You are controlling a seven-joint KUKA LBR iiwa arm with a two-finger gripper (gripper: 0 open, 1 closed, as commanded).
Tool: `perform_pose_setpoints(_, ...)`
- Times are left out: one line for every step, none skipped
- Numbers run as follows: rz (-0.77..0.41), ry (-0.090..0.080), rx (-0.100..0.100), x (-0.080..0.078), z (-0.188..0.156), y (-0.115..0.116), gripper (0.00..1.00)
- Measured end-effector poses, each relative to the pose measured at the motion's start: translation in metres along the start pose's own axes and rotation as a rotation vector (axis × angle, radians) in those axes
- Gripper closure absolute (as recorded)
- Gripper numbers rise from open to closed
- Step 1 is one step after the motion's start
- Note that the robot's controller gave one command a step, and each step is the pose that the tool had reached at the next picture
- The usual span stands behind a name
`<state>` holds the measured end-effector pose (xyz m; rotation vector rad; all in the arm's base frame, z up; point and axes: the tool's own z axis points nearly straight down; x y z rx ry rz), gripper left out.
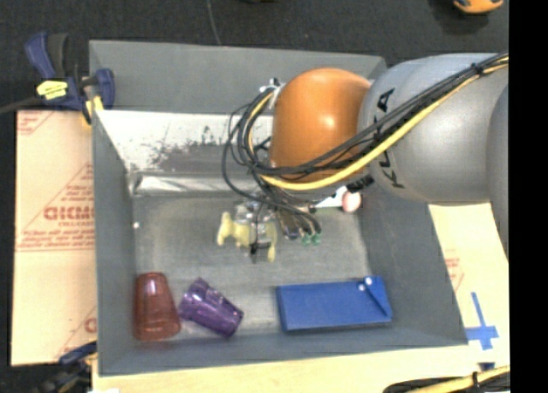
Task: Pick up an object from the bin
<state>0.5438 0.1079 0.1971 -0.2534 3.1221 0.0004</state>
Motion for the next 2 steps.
perform_pose_setpoints(0.001, -0.003, 0.0, -0.001, -0.009, 0.0, 1.0)
perform_pose_setpoints(0.004, -0.001, 0.001, -0.001, -0.04, -0.001, 1.0)
